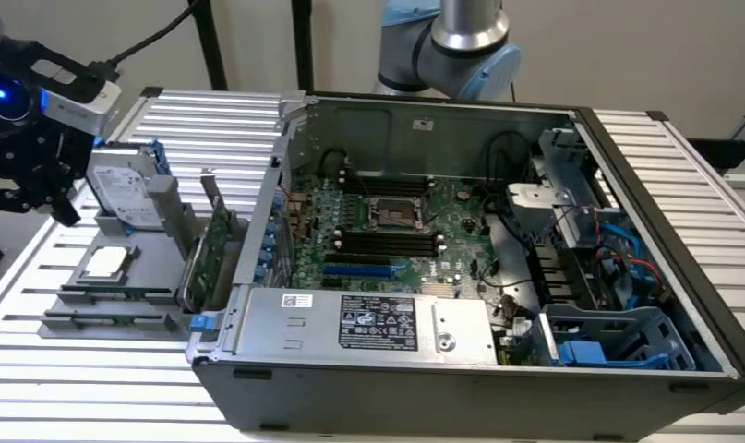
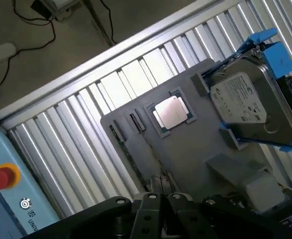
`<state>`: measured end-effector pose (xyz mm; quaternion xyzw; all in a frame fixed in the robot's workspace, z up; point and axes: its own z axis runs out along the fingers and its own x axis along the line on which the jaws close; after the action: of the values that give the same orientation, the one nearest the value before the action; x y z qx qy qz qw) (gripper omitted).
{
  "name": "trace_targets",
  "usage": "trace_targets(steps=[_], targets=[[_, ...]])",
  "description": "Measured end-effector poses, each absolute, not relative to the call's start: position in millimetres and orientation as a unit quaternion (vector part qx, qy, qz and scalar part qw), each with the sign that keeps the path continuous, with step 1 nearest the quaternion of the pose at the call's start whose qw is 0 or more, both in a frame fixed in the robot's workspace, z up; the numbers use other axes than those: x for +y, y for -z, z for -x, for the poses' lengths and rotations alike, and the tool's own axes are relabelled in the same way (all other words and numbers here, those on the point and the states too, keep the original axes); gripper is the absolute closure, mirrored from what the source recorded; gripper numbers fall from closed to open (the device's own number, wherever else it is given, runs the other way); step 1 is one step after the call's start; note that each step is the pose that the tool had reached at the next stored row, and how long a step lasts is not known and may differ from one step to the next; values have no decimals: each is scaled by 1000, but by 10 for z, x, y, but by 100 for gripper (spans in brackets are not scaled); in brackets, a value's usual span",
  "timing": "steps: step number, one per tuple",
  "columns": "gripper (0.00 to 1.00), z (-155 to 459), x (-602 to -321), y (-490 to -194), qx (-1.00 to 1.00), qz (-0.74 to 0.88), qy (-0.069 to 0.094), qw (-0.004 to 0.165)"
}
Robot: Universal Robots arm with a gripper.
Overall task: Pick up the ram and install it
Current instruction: 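Pick up the ram and move it above insertion slot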
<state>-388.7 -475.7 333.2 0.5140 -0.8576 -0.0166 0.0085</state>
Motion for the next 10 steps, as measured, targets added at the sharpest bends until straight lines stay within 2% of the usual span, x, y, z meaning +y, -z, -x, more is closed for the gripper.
trace_targets(steps=[10], targets=[[100, 3887, -4757, -3247, -807, -590, 16, 10]])
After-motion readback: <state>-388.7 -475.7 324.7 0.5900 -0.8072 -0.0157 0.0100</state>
